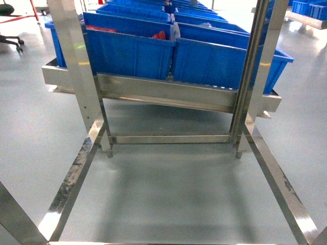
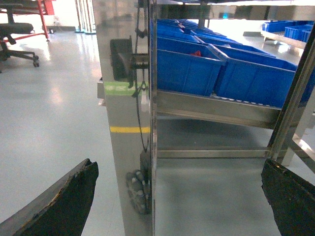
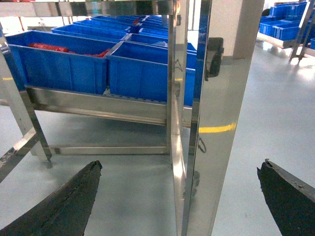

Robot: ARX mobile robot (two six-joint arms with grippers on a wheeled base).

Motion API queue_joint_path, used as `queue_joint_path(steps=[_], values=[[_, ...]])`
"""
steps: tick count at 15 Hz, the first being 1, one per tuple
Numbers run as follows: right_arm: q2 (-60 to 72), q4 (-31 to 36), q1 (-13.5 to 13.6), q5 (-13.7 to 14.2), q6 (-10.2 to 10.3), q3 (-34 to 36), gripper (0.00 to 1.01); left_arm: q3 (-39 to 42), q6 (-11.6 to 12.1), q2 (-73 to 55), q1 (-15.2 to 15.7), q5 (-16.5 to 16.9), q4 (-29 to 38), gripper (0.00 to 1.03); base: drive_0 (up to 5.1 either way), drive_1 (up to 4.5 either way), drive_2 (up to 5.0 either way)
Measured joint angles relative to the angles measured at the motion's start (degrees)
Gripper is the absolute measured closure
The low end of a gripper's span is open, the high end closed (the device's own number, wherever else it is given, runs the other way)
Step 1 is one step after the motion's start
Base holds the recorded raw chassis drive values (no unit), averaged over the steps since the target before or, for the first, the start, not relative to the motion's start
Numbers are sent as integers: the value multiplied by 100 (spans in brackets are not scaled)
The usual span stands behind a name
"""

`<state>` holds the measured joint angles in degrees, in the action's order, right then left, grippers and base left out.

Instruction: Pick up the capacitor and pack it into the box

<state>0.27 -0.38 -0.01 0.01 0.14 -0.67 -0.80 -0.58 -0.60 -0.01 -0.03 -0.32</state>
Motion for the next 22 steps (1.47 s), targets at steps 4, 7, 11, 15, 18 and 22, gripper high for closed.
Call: queue_joint_path(steps=[4,7,11,15,18,22], values=[[0,4,0,0,2,0,3,0,0,0,0,-7,4,5,0,0,0],[0,11,0,0,7,0,3,0,4,0,0,4,11,5,0,0,0],[0,7,0,2,7,0,3,0,2,0,0,0,9,5,0,0,0],[0,7,0,4,7,0,3,0,2,0,0,2,13,5,0,0,0],[0,11,0,2,-2,0,3,0,2,0,0,2,7,5,0,0,0],[0,9,0,-2,-7,0,3,0,0,0,0,-2,7,5,0,0,0]])
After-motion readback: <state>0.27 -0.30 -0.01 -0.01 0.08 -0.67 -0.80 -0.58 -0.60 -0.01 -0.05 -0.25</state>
